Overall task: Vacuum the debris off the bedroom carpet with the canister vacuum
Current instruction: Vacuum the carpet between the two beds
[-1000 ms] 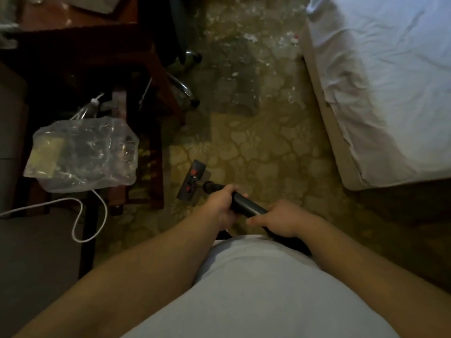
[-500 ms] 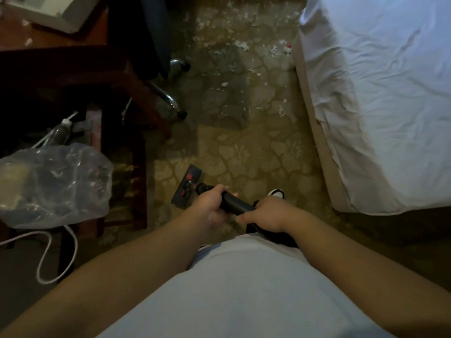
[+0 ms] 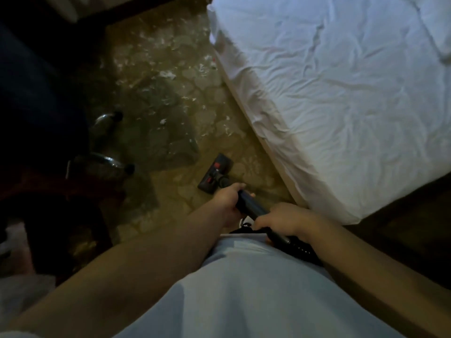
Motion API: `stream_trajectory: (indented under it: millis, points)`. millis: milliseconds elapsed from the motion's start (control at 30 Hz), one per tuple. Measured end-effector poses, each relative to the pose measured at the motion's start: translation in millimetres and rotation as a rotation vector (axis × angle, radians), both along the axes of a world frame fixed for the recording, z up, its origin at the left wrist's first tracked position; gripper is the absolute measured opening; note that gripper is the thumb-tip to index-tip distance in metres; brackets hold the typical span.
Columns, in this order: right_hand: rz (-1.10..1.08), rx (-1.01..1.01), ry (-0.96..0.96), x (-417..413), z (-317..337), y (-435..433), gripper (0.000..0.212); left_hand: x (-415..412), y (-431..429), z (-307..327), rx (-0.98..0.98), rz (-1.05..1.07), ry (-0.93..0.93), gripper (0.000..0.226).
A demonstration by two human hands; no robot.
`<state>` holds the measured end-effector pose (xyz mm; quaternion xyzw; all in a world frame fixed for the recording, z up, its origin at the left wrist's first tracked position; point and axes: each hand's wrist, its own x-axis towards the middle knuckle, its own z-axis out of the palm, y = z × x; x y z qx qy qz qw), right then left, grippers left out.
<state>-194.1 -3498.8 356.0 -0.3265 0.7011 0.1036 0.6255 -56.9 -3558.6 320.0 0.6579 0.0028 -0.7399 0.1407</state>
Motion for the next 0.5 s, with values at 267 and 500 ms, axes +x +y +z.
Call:
stream_trajectory:
  millis: [267,500]
  points:
    - [-0.186,-0.060,0.051,-27,-7,-63,0.042,-43,-89,-10,-0.047,-0.226,0.032,0.009]
    - [-0.276,-0.067,0.058,14,-5,-185,0.037,-10,-219,-33,-0.066,-0.304,0.018,0.013]
